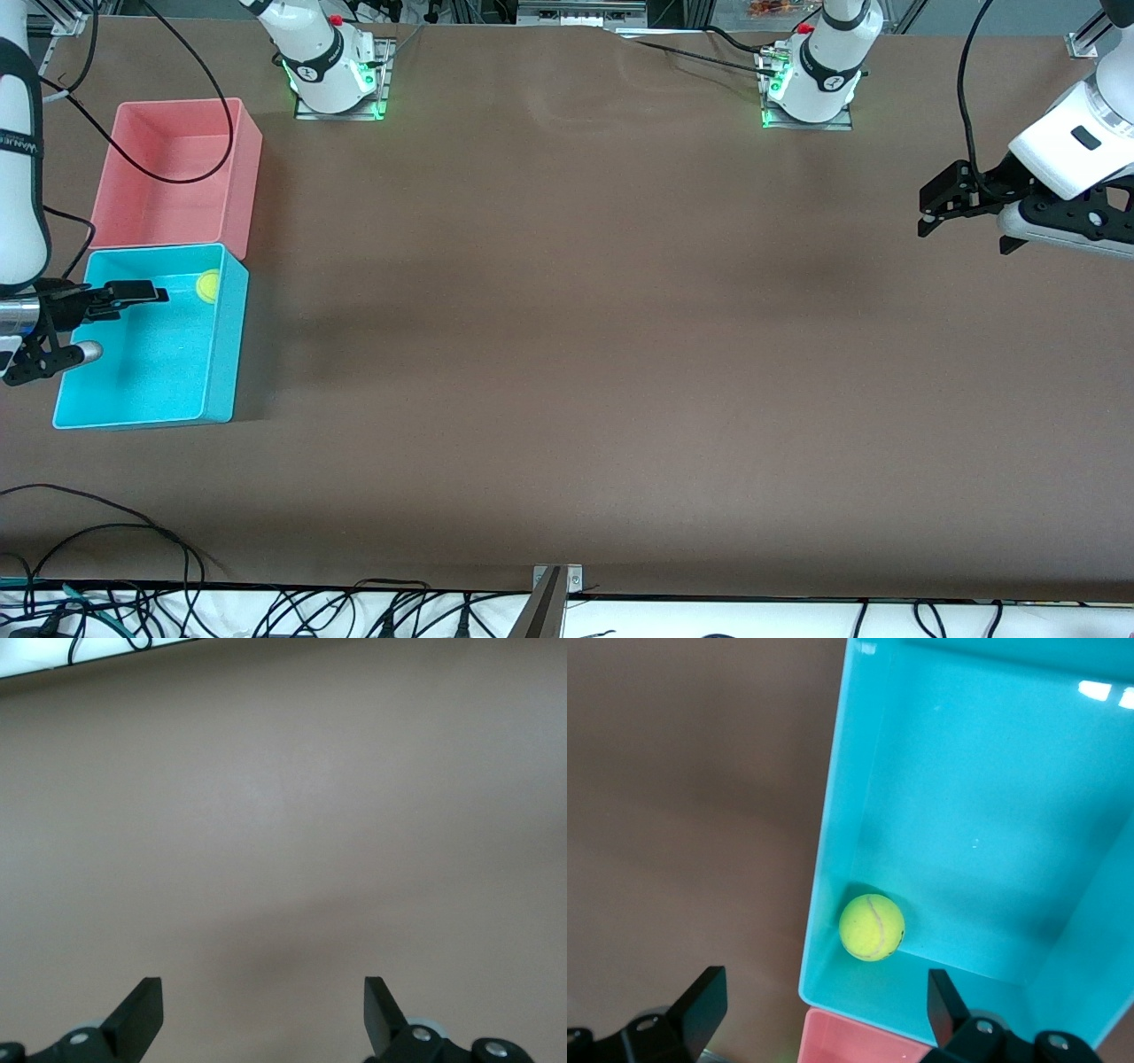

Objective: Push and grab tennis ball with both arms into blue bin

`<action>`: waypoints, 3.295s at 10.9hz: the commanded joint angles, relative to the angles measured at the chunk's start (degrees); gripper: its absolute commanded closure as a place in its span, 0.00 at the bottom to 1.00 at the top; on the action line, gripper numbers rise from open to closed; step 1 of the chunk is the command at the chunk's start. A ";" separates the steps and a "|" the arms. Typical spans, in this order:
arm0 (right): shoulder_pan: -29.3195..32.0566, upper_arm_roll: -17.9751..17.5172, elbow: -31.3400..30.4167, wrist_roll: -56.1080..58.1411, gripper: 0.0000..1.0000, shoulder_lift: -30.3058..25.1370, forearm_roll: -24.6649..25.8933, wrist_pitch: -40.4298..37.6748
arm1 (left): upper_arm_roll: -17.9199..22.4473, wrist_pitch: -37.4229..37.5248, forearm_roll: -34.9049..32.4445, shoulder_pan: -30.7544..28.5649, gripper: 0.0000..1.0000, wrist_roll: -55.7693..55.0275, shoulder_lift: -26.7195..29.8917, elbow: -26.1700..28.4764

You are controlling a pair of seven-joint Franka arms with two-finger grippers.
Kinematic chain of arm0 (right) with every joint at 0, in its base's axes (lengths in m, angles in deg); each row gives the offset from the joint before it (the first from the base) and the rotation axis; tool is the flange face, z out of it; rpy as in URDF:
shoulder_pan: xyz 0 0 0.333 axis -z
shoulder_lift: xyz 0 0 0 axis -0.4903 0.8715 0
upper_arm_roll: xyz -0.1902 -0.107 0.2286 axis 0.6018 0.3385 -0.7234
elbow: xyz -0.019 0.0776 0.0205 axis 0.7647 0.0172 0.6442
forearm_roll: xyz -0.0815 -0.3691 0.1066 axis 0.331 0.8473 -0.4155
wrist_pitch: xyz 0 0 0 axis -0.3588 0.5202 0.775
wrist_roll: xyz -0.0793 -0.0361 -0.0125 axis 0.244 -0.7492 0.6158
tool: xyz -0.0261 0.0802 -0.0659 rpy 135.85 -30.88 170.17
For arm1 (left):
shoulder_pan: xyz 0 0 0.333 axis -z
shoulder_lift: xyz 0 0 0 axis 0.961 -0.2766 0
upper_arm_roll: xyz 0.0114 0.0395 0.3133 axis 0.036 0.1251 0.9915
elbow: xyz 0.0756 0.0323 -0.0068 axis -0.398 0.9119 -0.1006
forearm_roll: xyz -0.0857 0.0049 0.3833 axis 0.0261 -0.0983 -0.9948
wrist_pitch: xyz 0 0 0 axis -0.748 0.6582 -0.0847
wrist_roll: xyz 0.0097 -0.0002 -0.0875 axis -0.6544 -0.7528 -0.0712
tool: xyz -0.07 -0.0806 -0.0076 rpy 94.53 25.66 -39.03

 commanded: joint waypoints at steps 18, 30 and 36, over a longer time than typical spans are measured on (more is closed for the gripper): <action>-8.40 0.26 -10.67 -27.44 0.00 -27.96 2.90 3.37 | -0.25 2.23 0.36 -1.11 0.00 -0.81 -0.03 -1.47; -11.22 -4.13 -13.80 -32.20 0.00 -31.77 2.73 4.28 | -0.43 2.32 0.36 -1.11 0.00 -0.99 -0.21 -1.47; -10.87 -2.81 -11.34 -30.35 0.00 -31.42 2.73 2.26 | -0.43 2.32 0.36 -1.03 0.00 -0.99 -0.29 -1.47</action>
